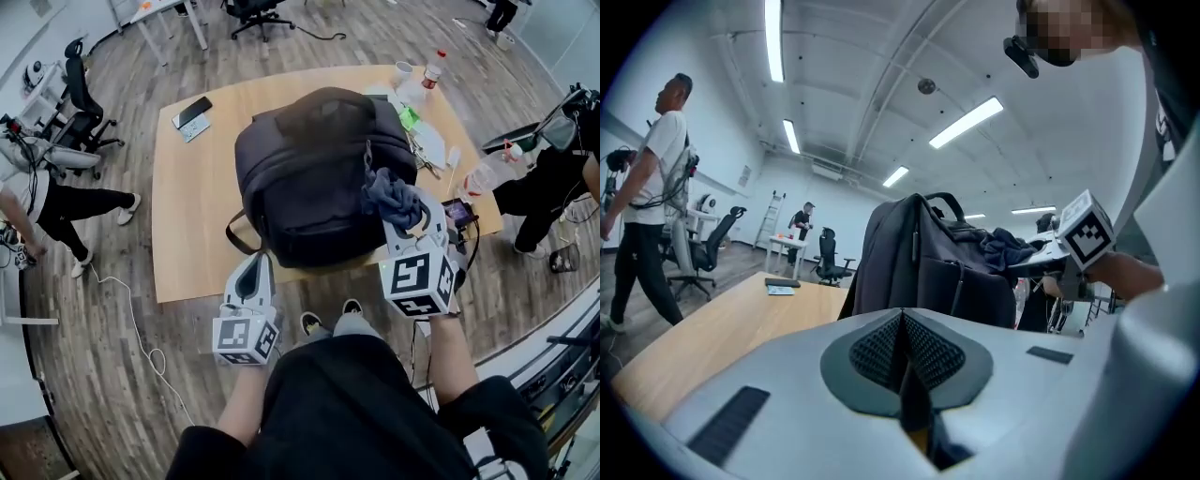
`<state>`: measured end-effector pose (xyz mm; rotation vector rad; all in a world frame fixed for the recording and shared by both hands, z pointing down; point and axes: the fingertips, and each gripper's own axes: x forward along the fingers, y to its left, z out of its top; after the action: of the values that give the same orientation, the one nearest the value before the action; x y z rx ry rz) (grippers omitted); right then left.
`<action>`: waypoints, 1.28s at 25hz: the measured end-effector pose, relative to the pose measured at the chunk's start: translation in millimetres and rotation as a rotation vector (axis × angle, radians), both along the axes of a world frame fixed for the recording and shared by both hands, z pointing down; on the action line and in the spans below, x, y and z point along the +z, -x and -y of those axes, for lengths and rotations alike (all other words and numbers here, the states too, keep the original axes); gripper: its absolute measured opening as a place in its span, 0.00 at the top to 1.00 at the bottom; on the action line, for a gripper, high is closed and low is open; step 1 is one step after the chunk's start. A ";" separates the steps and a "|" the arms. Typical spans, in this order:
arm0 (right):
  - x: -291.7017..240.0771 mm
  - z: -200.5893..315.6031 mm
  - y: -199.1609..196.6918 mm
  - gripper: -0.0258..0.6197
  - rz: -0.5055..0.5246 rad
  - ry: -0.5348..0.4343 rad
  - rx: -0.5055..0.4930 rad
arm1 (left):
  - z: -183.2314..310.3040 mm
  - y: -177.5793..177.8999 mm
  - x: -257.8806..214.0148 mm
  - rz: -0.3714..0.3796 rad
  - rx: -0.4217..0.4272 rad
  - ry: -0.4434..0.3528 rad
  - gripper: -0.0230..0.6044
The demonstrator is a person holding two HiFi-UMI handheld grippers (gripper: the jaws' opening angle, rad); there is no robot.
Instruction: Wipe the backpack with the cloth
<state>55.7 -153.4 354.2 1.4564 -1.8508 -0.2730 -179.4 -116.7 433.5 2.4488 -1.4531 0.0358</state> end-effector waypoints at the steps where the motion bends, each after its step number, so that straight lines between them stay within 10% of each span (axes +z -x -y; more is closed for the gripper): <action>1: 6.0 -5.3 -2.0 0.69 0.044 0.012 0.010 | 0.5 1.4 0.9 -0.002 -0.003 0.001 0.93; 16: 34.8 -28.7 142.1 0.69 0.376 0.150 -0.218 | -9.7 7.1 17.5 -0.027 -0.025 0.050 0.93; 27: 74.1 -44.9 160.2 0.69 1.198 0.498 -0.106 | -18.6 29.9 30.2 -0.024 -0.073 0.087 0.93; 32: 109.4 -52.3 184.1 0.70 1.249 0.602 -0.124 | -20.1 31.9 37.4 -0.021 -0.077 0.102 0.93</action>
<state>-128.3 -101.1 463.7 1.0916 -2.5784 1.3145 -211.3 -96.6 470.9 2.3040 -1.4979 0.0660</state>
